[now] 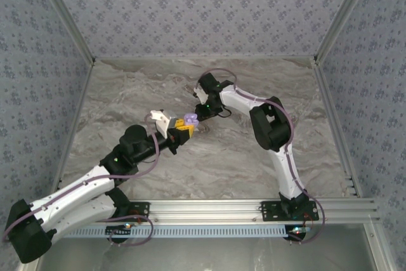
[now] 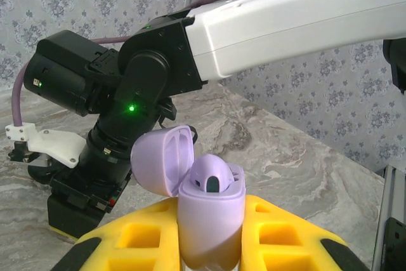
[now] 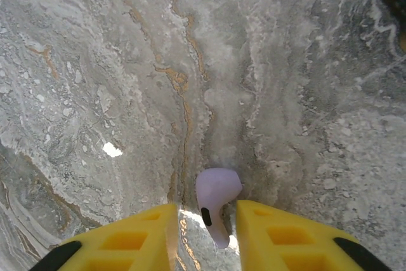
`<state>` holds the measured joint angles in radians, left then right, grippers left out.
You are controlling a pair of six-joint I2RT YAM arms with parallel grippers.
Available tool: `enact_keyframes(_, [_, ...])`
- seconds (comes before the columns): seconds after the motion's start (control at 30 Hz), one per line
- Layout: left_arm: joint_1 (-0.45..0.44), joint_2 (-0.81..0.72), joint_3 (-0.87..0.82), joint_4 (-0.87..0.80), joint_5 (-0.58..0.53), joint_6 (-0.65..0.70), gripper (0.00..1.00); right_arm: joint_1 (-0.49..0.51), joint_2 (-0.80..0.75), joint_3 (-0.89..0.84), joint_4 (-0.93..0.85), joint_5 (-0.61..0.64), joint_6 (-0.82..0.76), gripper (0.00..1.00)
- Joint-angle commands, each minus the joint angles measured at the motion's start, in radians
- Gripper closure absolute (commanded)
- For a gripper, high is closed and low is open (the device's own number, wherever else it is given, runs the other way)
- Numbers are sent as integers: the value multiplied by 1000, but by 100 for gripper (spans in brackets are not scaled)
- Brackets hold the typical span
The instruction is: Insert wireless bluetooth earbuds into charging case
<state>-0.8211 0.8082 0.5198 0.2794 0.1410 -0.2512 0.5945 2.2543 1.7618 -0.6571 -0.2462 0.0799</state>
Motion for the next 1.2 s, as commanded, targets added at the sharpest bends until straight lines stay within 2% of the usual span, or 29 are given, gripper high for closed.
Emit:
enact_keyframes(0.0, [-8, -21, 2, 15, -9, 0, 88, 8, 35, 24, -44, 33, -12, 74])
enact_keyframes(0.17, [-8, -19, 0, 16, -9, -2, 88, 8, -12, -41, -8, 80, 8, 82])
enact_keyframes(0.47, [-9, -11, 2, 21, -12, 4, 89, 0, -198, -266, 90, 168, 53, 85])
enact_keyframes(0.77, [-8, 12, 9, 39, -11, 7, 89, -10, -367, -480, 104, 226, 70, 85])
enact_keyframes(1.17, [-8, 33, 16, 47, -8, 9, 89, -13, -394, -607, 113, 237, 86, 84])
